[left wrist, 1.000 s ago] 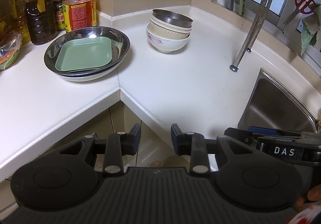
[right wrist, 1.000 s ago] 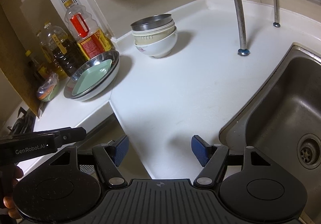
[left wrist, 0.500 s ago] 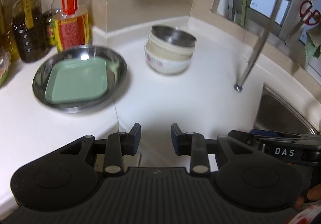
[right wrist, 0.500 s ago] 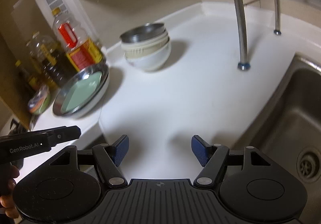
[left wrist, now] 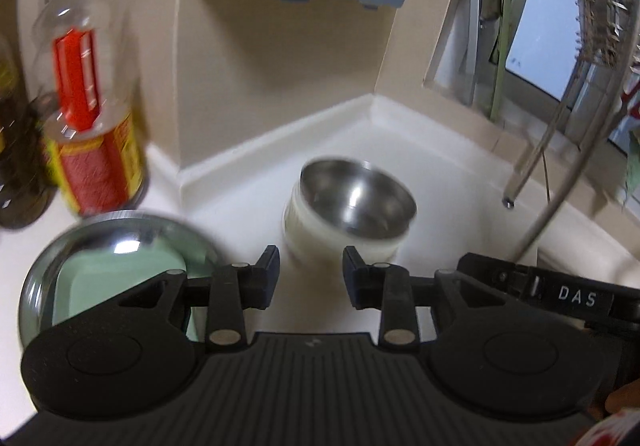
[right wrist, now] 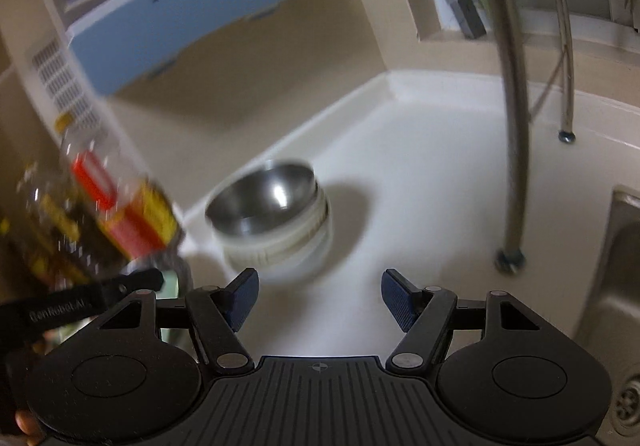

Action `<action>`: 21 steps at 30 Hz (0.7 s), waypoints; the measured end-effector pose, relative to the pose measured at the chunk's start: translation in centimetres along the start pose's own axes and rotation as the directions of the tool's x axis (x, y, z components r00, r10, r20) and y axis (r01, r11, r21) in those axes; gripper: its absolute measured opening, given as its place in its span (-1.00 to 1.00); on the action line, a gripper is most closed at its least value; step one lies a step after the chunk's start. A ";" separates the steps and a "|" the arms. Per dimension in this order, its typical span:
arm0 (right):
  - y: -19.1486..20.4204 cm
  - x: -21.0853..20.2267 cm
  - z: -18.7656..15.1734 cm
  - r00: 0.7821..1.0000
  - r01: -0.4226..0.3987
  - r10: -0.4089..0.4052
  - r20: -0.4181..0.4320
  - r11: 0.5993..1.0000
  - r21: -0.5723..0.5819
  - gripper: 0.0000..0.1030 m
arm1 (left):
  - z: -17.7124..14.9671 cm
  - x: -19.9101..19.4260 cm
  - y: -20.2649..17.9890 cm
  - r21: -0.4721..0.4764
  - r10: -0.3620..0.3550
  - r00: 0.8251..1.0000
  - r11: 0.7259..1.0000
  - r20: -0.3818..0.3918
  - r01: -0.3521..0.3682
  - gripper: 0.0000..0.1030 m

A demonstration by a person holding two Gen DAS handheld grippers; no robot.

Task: Organize plates and bowls
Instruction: 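Move both tools toward the rim of the pot-and-bowl stack, then close both tools on the rim of the whole bowl stack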

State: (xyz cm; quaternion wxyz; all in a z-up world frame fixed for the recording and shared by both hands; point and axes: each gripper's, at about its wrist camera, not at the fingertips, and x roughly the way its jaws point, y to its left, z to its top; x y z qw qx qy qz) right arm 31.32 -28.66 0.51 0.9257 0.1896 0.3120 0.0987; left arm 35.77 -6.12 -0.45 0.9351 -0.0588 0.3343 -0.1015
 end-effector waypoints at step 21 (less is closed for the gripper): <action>-0.7 8.3 3.9 0.997 -0.016 0.009 0.075 0.996 0.084 -0.87 | 4.0 8.9 1.8 0.039 -0.067 0.996 0.997 -0.051 0.069 -0.63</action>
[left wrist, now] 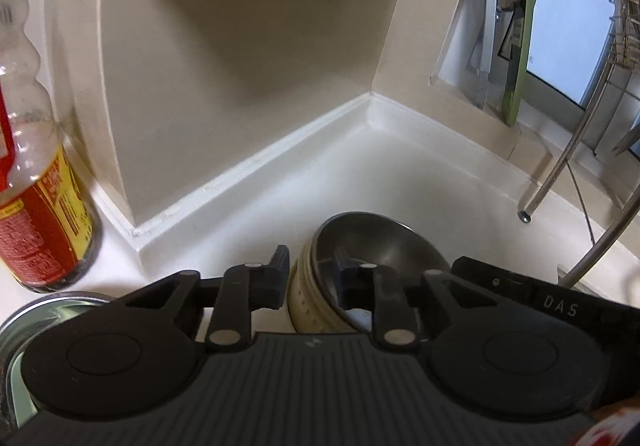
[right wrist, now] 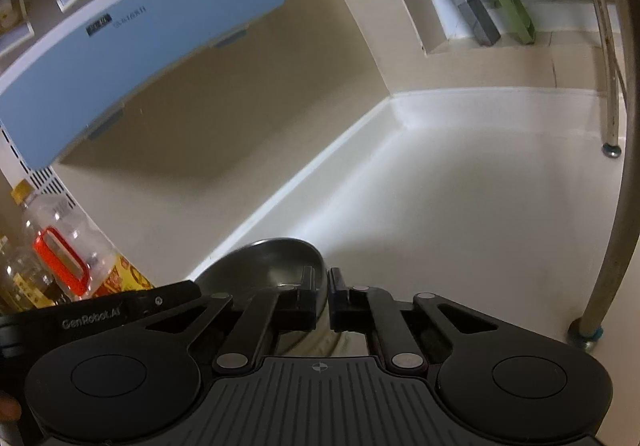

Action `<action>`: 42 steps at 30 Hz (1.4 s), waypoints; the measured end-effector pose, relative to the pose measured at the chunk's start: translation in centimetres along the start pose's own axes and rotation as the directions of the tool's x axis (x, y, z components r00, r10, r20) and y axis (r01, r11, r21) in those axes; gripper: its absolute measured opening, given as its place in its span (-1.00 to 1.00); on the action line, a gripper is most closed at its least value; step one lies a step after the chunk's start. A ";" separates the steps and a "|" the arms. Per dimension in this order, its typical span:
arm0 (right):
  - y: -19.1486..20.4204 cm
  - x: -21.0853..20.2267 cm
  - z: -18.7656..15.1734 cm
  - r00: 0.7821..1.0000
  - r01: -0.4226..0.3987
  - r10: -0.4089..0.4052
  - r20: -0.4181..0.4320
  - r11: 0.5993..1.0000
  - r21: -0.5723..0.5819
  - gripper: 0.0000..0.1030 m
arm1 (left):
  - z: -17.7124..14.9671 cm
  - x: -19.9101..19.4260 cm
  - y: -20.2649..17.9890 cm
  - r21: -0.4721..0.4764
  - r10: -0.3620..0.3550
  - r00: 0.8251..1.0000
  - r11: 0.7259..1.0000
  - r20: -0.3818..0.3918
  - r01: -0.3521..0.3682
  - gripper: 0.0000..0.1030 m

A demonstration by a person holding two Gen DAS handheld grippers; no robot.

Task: Organize plates and bowls
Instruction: 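Close both tools on the rim of the whole bowl stack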

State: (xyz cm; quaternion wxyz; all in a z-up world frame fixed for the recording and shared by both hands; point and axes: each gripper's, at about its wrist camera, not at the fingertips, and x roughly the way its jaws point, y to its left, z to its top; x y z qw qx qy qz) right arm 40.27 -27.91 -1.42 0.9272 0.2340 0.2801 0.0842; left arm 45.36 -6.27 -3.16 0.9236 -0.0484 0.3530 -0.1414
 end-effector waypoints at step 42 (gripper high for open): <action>0.7 2.0 1.6 0.990 0.040 -0.037 -0.136 0.999 0.014 -0.74 | 0.0 2.8 1.2 -0.097 -0.022 0.994 0.995 -0.108 0.012 -0.82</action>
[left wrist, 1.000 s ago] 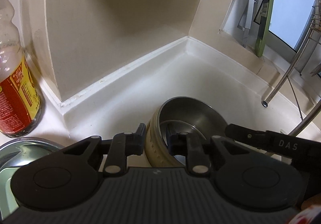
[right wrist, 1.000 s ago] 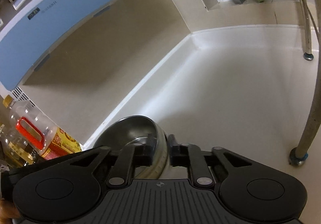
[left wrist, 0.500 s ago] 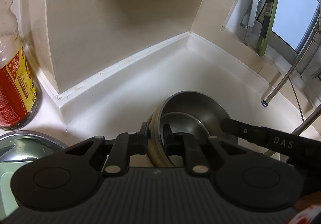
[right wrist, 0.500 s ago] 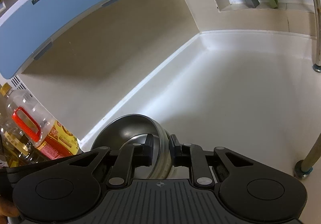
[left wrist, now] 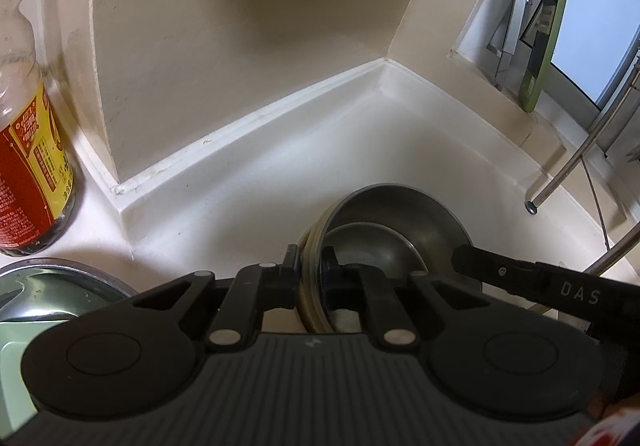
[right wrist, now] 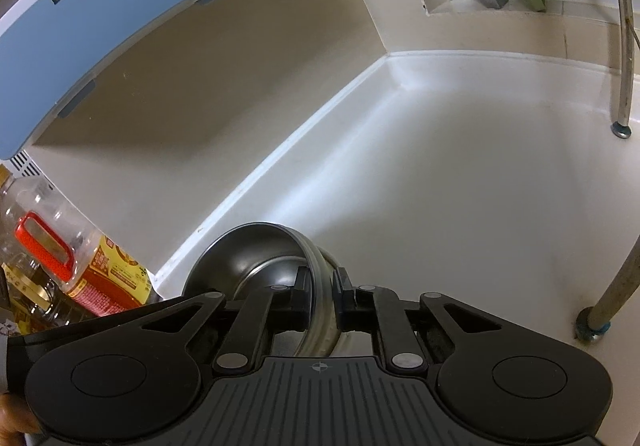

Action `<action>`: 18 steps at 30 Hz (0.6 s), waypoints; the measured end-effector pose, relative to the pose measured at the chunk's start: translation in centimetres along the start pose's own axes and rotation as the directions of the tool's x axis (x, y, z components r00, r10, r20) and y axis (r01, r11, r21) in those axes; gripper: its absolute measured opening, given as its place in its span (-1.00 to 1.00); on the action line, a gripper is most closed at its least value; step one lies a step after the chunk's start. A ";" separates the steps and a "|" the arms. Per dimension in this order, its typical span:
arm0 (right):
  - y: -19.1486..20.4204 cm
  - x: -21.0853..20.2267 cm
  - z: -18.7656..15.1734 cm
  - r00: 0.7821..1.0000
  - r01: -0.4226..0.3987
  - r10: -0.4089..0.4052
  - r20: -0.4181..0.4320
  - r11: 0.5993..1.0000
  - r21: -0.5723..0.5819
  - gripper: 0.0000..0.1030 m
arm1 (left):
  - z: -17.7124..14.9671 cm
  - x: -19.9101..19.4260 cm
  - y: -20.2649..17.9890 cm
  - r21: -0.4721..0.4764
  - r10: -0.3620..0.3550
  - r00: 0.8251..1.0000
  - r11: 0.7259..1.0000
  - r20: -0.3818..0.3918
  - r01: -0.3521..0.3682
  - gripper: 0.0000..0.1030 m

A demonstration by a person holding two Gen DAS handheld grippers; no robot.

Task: Organize plates and bowls
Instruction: 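Close both tools on the rim of the whole bowl stack, then lift the bowl stack with both tools and carry it toward the steel basin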

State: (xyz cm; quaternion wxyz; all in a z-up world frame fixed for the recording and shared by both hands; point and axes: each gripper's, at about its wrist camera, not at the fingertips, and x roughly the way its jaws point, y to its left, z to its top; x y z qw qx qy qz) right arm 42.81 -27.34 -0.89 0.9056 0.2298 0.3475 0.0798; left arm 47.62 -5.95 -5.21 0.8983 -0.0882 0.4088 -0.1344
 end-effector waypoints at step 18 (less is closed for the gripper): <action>-0.2 2.4 0.1 0.998 0.047 -0.048 -0.034 0.998 -0.039 -0.50 | -0.7 1.1 -0.1 -0.004 0.019 0.999 1.000 -0.027 -0.019 -0.64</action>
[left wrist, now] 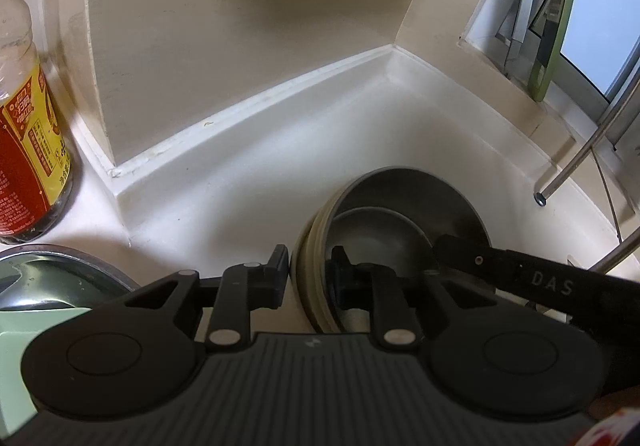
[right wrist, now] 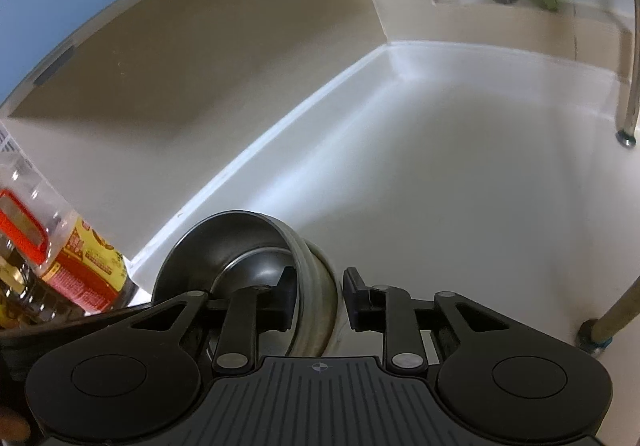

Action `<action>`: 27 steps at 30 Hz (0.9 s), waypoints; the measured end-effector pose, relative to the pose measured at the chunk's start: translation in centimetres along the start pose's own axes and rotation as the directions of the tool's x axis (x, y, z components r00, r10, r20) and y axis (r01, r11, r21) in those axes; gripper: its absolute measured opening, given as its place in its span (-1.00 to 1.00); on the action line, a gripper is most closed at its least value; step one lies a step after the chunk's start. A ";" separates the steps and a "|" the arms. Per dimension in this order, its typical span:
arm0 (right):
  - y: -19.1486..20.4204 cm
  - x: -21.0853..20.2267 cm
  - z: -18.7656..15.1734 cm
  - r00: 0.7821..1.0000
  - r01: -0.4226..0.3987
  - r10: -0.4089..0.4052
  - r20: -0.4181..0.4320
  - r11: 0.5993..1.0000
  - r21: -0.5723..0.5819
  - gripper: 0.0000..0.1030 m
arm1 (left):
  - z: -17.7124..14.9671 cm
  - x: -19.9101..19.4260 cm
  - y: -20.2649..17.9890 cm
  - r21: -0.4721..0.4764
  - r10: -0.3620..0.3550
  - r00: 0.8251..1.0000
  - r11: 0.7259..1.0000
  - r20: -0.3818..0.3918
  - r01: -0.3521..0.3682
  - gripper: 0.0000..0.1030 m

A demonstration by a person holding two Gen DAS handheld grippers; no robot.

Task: Organize plates and bowls
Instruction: 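Lift the bowl stack with both tools and carry it toward the steel basin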

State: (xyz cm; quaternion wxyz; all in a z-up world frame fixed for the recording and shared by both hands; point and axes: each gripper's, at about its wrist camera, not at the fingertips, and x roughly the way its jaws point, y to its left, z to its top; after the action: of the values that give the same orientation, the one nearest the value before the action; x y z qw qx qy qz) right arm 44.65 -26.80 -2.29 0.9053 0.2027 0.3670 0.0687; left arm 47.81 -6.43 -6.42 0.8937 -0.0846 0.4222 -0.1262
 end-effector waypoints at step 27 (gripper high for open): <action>1.3 -5.5 -5.6 0.990 -0.002 0.001 -0.138 1.000 -0.007 -0.50 | -6.2 -6.7 3.7 0.043 -0.072 0.995 0.996 -0.068 0.075 -0.63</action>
State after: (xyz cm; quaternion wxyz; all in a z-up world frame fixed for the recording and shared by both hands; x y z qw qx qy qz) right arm 36.77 -25.36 -1.88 0.8784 0.1945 0.4282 0.0844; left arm 39.46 -1.21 -6.38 0.8755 -0.0755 0.4454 -0.1714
